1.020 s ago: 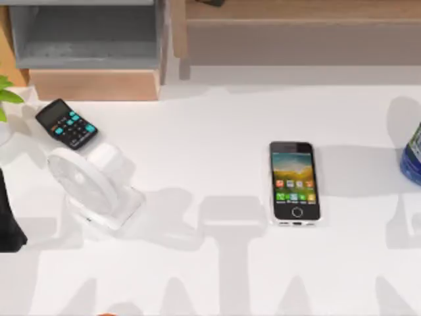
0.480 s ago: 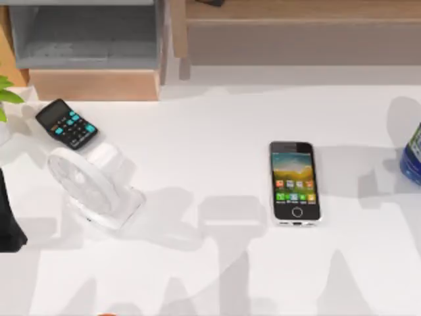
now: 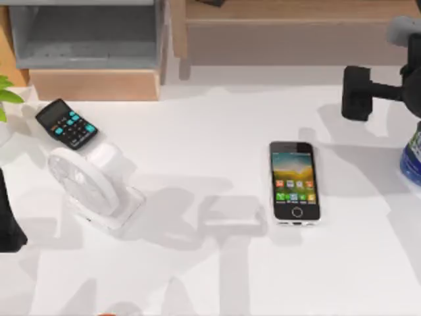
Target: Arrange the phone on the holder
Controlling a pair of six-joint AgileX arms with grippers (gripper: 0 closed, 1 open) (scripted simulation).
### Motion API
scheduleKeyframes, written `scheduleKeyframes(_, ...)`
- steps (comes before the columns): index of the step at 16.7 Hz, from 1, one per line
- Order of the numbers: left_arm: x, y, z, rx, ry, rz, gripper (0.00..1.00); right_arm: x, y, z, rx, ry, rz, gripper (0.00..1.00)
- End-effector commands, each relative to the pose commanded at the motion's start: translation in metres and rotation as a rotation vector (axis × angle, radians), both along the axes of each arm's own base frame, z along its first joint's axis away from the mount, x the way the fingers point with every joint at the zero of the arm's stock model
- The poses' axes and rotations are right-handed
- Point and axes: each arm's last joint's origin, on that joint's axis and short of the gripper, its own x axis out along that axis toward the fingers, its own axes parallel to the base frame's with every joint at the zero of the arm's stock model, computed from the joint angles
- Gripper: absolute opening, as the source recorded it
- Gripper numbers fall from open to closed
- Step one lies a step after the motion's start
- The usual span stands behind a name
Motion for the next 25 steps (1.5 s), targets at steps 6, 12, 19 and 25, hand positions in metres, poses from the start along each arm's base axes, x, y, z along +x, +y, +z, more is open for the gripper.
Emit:
scheduleKeyframes(6, 0.000, 0.000, 0.000, 0.000, 0.000, 0.000, 1.00, 0.065, 0.075, -0.062, -0.082, 0.314, 0.035, 1.00)
scheduleKeyframes(12, 0.000, 0.000, 0.000, 0.000, 0.000, 0.000, 1.00, 0.075, 0.104, -0.086, -0.118, 0.398, 0.067, 1.00)
scheduleKeyframes(19, 0.000, 0.000, 0.000, 0.000, 0.000, 0.000, 1.00, 0.077, 0.104, -0.110, -0.119, 0.401, 0.068, 1.00)
scheduleKeyframes(25, 0.000, 0.000, 0.000, 0.000, 0.000, 0.000, 1.00, 0.077, 0.105, -0.166, -0.118, 0.398, 0.067, 1.00)
